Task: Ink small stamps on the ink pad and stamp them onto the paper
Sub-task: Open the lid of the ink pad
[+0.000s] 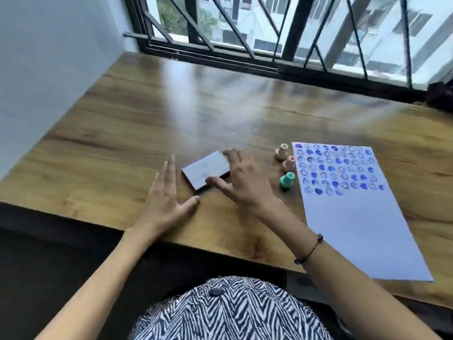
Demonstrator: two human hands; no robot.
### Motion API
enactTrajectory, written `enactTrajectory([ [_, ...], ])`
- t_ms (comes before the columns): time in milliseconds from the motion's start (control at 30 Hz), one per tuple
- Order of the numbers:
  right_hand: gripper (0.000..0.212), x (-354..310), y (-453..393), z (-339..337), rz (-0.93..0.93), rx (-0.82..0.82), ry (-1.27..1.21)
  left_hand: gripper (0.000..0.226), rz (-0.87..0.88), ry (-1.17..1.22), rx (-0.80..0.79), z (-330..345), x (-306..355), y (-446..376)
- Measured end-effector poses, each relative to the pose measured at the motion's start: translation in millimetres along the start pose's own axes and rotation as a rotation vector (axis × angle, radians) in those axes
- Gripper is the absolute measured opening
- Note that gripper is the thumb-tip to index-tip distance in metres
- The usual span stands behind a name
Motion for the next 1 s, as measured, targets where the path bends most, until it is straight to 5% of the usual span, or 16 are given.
enactTrajectory([
  [200, 0.090, -23.3, -11.6, 34.3, 0.053, -0.078, 0.166, 0.099, 0.055, 0.037, 0.130, -13.5, 4.2, -0.7],
  [533, 0.063, -38.1, -27.0, 31.7, 0.083, -0.084, 0.184, 0.095, 0.119, -0.020, 0.196, -27.1, 9.2, 2.8],
  [700, 0.060, -26.7, -36.9, 13.8, 0.139, -0.162, -0.005, 0.102, 0.093, -0.049, 0.181, -26.5, 3.3, 2.7],
  [900, 0.018, 6.5, -46.1, -5.0, 0.300, -0.535, -0.574, 0.101, 0.060, -0.090, 0.167, -24.0, -1.5, 2.7],
  [1000, 0.012, 29.2, -55.3, -20.3, 0.301, -0.522, -0.689, 0.100, 0.066, -0.106, 0.160, -21.9, 0.6, 2.7],
])
Point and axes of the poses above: each hand's wrist, its own y-axis away from the middle knuckle, its own z-axis out of the palm, x = y × z, the point moved 10 cm from there along -y, towards the middle knuckle, and after that the axes turned 2 degrees about -x, right-handed, at the moved point
